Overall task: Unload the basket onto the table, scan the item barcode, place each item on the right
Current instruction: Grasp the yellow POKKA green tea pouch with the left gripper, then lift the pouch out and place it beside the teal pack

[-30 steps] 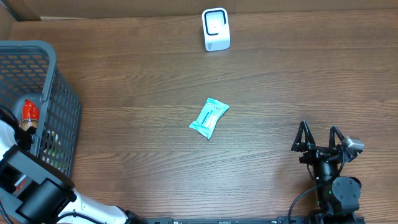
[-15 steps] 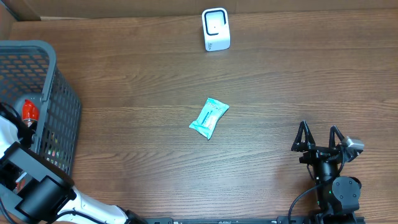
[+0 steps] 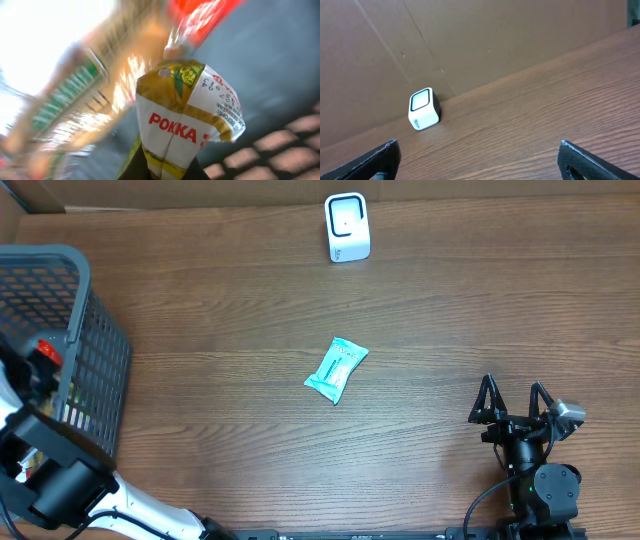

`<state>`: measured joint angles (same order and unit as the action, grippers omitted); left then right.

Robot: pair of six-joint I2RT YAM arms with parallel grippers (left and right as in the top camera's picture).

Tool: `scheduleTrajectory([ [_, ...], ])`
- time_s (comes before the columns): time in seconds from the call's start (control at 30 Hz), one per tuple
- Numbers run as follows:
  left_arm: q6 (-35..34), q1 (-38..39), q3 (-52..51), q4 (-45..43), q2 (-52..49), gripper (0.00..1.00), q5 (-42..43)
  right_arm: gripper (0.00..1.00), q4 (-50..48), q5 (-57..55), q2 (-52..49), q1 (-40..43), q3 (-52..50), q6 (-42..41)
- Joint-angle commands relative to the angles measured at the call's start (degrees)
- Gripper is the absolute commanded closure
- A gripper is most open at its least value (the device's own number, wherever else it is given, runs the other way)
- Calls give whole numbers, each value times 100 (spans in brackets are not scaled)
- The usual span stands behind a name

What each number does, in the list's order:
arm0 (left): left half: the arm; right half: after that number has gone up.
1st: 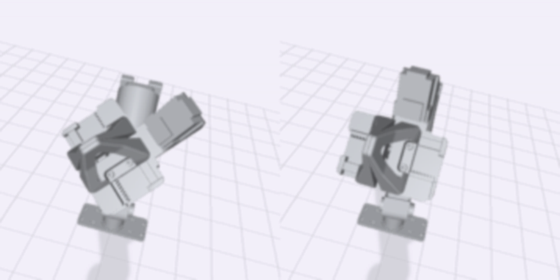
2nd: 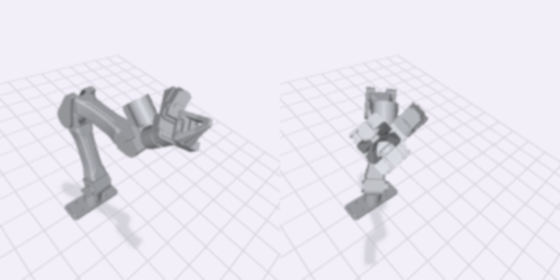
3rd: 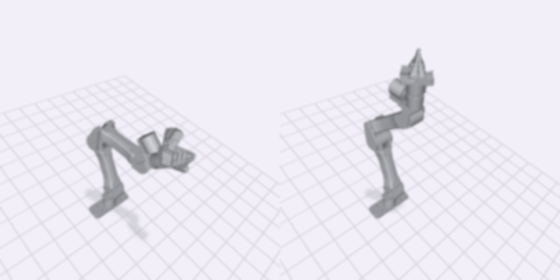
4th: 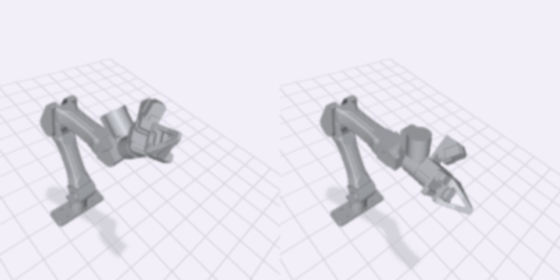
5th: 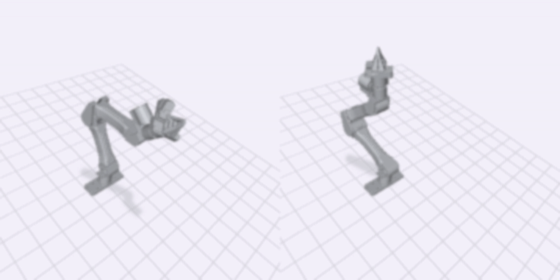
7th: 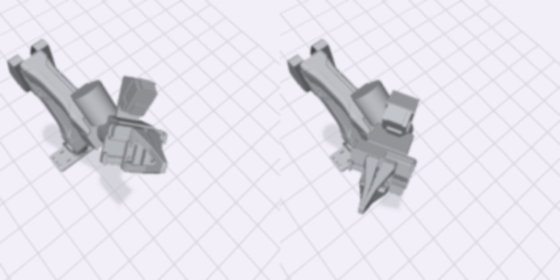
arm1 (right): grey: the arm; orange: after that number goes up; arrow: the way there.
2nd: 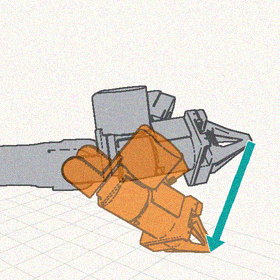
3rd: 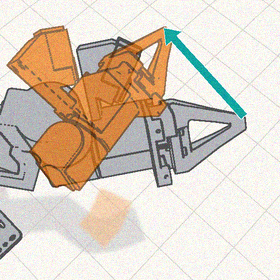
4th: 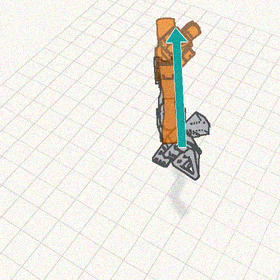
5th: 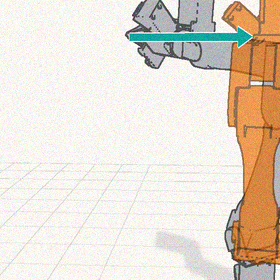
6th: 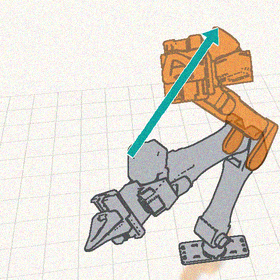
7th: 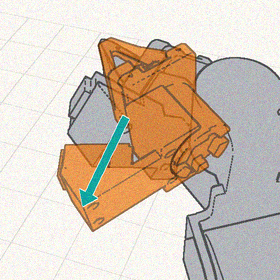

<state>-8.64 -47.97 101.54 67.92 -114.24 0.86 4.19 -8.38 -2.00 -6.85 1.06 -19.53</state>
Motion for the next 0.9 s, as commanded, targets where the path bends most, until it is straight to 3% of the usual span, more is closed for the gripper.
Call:
scheduleTrajectory([
  [0.0,-28,68,1440,256,164,96,111,0,-24,-59,9,-31,-59,-33],
  [0.23,-37,291,3762,1016,166,96,188,0,-24,-59,9,-31,-59,-33],
  [0.4,-79,756,4778,1272,216,96,876,0,-24,-59,9,-31,-59,-33],
  [0.57,-72,1744,5084,1408,501,96,1563,0,-24,-59,9,-31,-59,-33],
  [0.87,-31,3978,4754,2164,452,96,1611,0,-24,-59,9,-31,-59,-33],
])
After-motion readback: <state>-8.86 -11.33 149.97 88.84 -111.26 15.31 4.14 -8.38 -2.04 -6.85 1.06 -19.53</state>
